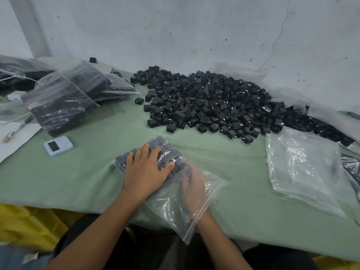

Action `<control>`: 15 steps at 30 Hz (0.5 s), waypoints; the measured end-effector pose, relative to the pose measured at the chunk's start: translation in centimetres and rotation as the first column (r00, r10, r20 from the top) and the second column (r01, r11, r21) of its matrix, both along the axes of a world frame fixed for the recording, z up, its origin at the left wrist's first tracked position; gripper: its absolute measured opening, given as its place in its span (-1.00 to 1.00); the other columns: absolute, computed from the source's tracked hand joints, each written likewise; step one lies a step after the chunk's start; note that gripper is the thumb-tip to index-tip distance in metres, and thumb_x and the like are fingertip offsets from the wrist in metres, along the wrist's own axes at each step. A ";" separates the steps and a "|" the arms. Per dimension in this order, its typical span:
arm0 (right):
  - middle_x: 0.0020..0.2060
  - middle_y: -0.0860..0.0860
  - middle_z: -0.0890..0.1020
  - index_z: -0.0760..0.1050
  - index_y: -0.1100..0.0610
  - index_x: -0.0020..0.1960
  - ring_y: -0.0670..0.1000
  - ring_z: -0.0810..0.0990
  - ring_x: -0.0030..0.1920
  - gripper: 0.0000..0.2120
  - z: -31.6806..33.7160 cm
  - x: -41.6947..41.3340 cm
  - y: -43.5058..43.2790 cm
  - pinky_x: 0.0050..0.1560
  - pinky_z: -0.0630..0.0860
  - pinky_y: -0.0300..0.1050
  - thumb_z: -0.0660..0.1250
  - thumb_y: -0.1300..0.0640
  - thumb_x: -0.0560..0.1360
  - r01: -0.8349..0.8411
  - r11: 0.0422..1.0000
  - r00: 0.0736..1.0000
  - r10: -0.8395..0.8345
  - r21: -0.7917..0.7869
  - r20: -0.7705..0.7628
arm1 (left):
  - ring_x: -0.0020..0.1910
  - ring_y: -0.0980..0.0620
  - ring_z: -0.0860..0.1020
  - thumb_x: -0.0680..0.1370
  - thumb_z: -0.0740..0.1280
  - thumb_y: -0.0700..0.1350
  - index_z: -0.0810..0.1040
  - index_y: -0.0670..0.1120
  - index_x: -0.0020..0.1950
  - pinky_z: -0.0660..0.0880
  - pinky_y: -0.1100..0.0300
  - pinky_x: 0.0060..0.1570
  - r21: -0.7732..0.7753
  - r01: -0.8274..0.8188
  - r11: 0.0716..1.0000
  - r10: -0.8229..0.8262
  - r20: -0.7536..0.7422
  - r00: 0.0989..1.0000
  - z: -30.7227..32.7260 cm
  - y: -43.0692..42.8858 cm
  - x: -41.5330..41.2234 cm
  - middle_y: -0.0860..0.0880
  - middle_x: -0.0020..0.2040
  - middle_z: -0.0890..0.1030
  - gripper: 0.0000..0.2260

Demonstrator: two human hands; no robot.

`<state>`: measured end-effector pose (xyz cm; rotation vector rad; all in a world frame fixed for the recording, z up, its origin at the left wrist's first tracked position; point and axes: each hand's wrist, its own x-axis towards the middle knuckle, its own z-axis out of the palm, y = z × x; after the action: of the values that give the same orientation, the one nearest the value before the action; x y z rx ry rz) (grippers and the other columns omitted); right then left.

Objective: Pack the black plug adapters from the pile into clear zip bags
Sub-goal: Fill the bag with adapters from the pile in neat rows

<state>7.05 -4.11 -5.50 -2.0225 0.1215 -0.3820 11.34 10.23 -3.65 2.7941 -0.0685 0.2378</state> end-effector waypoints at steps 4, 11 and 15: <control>0.19 -0.12 0.58 0.49 0.04 0.34 -0.21 0.50 0.20 -0.60 -0.4 -0.1 -0.4 0.33 0.34 -0.30 0.11 0.03 0.55 -0.034 0.999 0.999 0.034 -0.001 -0.008 | 0.59 -0.04 0.06 0.52 0.00 0.45 0.23 0.18 0.51 -0.07 -0.08 0.55 -0.009 0.001 1.000 -0.002 -0.011 1.000 0.1 0.0 -0.1 -0.06 0.61 0.15 -0.37; 0.19 -0.21 0.52 0.47 0.12 0.37 -0.26 0.45 0.23 -0.67 -1.1 0.1 -1.2 0.40 0.30 -0.25 0.18 0.17 0.63 -0.063 0.997 0.998 0.063 -0.039 -0.011 | 0.60 -0.04 0.03 0.54 0.00 0.44 0.20 0.17 0.53 -0.07 -0.08 0.55 0.005 0.011 1.000 -0.011 -0.042 0.999 0.7 -0.1 -0.2 -0.06 0.62 0.11 -0.37; 0.19 0.01 0.59 0.45 0.17 0.38 -0.06 0.52 0.26 -0.66 -0.8 0.2 -1.5 0.37 0.39 -0.06 0.19 0.21 0.62 -0.170 0.984 0.985 0.168 -0.062 -0.029 | 0.57 -0.11 0.08 0.55 0.03 0.40 0.23 0.10 0.53 -0.01 -0.11 0.52 0.059 0.009 0.998 -0.001 -0.136 0.991 1.6 -0.3 0.4 -0.12 0.60 0.15 -0.37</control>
<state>7.26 -5.61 -6.32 -2.0834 -0.0485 -0.2570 11.70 9.89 -2.07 2.8608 -0.0511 0.0439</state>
